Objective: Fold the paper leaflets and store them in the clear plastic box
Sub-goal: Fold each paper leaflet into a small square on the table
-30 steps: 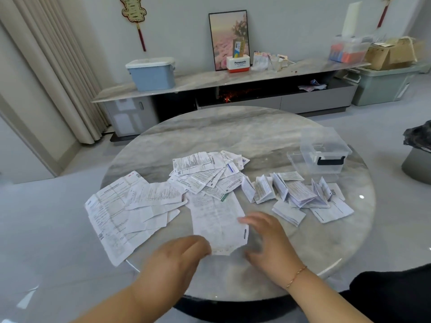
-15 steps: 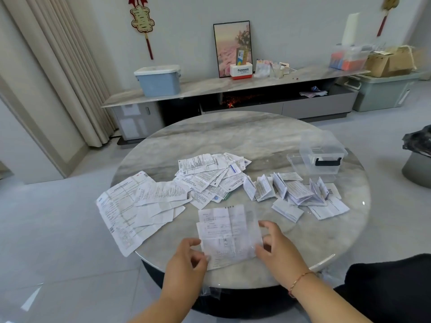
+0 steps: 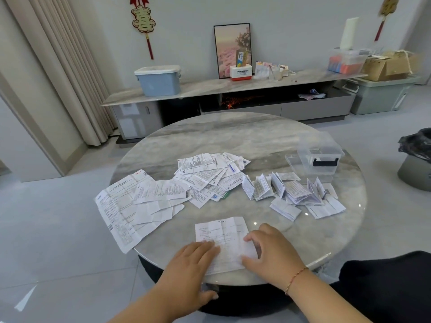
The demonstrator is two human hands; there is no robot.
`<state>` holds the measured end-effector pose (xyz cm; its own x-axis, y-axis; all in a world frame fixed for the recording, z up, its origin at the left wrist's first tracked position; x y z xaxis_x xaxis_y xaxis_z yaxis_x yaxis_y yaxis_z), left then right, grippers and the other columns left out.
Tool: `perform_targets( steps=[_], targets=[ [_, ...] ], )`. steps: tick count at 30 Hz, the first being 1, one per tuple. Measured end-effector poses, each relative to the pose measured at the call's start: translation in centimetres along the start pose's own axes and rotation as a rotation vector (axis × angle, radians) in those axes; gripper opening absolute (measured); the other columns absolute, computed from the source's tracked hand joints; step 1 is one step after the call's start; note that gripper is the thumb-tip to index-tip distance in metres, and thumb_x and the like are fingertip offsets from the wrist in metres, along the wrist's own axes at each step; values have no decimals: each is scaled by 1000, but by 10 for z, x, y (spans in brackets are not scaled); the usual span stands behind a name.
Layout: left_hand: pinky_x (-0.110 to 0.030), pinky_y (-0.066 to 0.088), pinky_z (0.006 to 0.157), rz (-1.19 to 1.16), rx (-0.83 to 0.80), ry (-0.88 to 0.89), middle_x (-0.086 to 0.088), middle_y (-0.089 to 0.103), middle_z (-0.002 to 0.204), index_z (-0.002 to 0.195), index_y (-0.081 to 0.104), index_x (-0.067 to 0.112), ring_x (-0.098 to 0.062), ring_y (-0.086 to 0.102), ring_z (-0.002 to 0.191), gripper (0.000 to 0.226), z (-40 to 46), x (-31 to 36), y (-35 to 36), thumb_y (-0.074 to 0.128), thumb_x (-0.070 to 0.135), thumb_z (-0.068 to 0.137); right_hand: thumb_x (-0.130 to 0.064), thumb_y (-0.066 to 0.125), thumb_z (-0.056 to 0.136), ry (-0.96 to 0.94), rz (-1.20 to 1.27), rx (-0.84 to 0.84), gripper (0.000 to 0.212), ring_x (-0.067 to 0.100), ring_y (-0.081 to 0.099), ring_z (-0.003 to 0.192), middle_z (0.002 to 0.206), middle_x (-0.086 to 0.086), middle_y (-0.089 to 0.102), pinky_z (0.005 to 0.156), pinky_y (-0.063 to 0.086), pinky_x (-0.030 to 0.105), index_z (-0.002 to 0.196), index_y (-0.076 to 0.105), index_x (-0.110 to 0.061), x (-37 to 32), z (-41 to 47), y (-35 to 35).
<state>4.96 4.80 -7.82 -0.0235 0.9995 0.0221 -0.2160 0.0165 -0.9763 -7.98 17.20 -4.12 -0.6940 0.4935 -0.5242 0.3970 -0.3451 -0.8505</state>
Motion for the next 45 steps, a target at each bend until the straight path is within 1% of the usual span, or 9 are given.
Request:
perform_targets(
  steps=[5, 12, 16, 19, 27, 32, 38, 41, 45],
  targets=[
    [-22, 41, 92, -74, 219, 161, 6, 65, 106, 113, 55, 20, -12, 55, 97, 41, -5, 13, -18, 62, 42, 78, -58, 72, 61, -306, -156, -211, 102, -4, 2, 135, 139, -27, 12, 105, -2, 16, 144, 18, -36, -16, -12, 20],
    [-41, 27, 109, -34, 216, -3, -3, 50, 135, 128, 49, 20, -21, 44, 126, 47, -2, -5, -23, 49, 45, 89, -56, 54, 68, -293, -203, 162, 76, 3, 20, 133, 140, -8, 40, 110, 11, 22, 136, 37, -28, -8, -3, 3],
    [-41, 34, 108, 7, 62, 126, -3, 52, 136, 132, 48, 20, -22, 49, 125, 72, -4, 2, -3, 55, 64, 76, -66, 54, 68, -262, -236, -156, 90, 6, 5, 141, 154, -11, 13, 113, -2, 25, 145, 21, -33, -1, -5, 34],
    [-38, 48, 97, -14, 53, 189, -1, 56, 132, 127, 50, 19, -21, 53, 120, 68, -4, 0, -1, 60, 58, 72, -64, 55, 64, -321, -277, -157, 93, 12, 9, 143, 154, -8, 15, 111, -1, 24, 144, 20, -33, -7, -8, 40],
    [-20, 52, 75, -75, 183, 126, 3, 68, 110, 116, 50, 19, -11, 67, 87, 41, 5, -12, -26, 21, 44, 101, -57, 54, 63, -374, -255, 41, 69, 8, 45, 122, 131, -10, 52, 104, 24, 26, 127, 47, -30, -10, -10, 31],
    [-23, 42, 92, -124, 166, 122, 4, 65, 111, 118, 54, 20, -13, 56, 100, 42, 9, -2, -28, 51, 35, 79, -31, 44, 68, -312, -77, -5, 38, 8, 60, 91, 99, -13, 66, 81, 47, 22, 100, 64, -29, -8, 0, 32],
    [-15, 47, 78, -718, 126, -439, 19, 65, 100, 104, 50, 43, 3, 59, 89, 16, 10, -29, -24, 57, 36, 91, -26, 65, 82, -23, 358, 69, 13, -1, 61, 76, 82, -12, 68, 66, 44, 9, 86, 60, -36, 8, 3, 5],
    [-16, 47, 67, -679, 163, -559, 15, 66, 86, 92, 55, 37, -2, 60, 80, 5, 13, -35, -24, 54, 32, 93, -28, 63, 85, 133, 368, 84, 8, 5, 56, 63, 72, -5, 65, 58, 46, 17, 80, 58, -31, 18, 8, 7],
    [-23, 42, 90, -299, 329, -463, 2, 59, 109, 115, 55, 19, -18, 54, 101, 40, 14, -31, -33, 68, 9, 78, -27, 61, 85, 307, 241, 61, 11, 7, 51, 62, 65, -8, 55, 53, 38, 13, 77, 55, -24, 27, 12, 11]
  ],
)
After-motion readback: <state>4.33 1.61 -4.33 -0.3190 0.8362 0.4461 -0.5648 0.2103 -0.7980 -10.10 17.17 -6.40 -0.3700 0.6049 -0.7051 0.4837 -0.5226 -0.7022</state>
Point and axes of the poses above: each hand's wrist, its own z-axis towards the middle knuckle, its own y-axis out of the palm, x = y × z, the point moved 7 cm from there along z, towards the middle knuckle
